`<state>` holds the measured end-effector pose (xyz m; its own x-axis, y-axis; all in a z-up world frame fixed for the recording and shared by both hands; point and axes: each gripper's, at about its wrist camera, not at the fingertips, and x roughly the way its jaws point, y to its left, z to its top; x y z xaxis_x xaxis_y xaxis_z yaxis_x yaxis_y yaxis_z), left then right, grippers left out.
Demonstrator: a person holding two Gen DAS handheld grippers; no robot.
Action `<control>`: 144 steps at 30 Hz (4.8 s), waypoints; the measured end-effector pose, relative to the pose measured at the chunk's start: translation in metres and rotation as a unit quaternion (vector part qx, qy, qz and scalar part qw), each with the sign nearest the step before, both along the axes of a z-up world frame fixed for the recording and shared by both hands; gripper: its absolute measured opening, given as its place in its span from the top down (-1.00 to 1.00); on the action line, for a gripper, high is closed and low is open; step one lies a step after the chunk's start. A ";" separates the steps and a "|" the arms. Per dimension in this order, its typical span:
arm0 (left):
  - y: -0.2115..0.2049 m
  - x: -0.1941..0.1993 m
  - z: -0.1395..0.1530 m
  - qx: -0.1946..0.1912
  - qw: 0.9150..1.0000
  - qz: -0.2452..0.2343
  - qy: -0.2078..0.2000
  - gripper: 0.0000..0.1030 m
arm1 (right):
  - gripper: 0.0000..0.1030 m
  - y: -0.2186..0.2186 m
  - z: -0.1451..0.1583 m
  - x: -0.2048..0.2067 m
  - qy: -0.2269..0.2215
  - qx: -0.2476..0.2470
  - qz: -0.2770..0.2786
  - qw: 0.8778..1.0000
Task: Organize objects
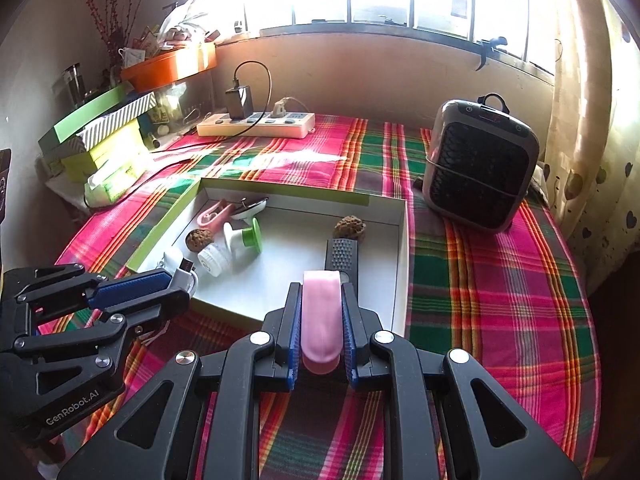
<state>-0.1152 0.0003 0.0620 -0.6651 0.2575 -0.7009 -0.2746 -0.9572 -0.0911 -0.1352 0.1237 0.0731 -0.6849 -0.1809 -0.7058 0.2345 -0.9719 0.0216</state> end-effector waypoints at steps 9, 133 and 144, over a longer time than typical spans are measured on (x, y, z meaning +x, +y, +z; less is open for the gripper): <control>-0.008 -0.012 0.001 0.001 1.000 0.011 -0.001 0.69 | 0.64 -0.009 0.000 -0.024 -0.006 0.006 0.017 1.000; -0.006 -0.051 -0.027 -0.001 0.998 0.041 -0.047 0.41 | 0.13 -0.026 -0.026 -0.094 -0.049 0.003 0.042 0.998; -0.004 -0.034 -0.013 -0.009 0.998 0.062 -0.023 0.41 | 0.02 -0.008 -0.008 -0.058 -0.015 -0.011 -0.005 1.000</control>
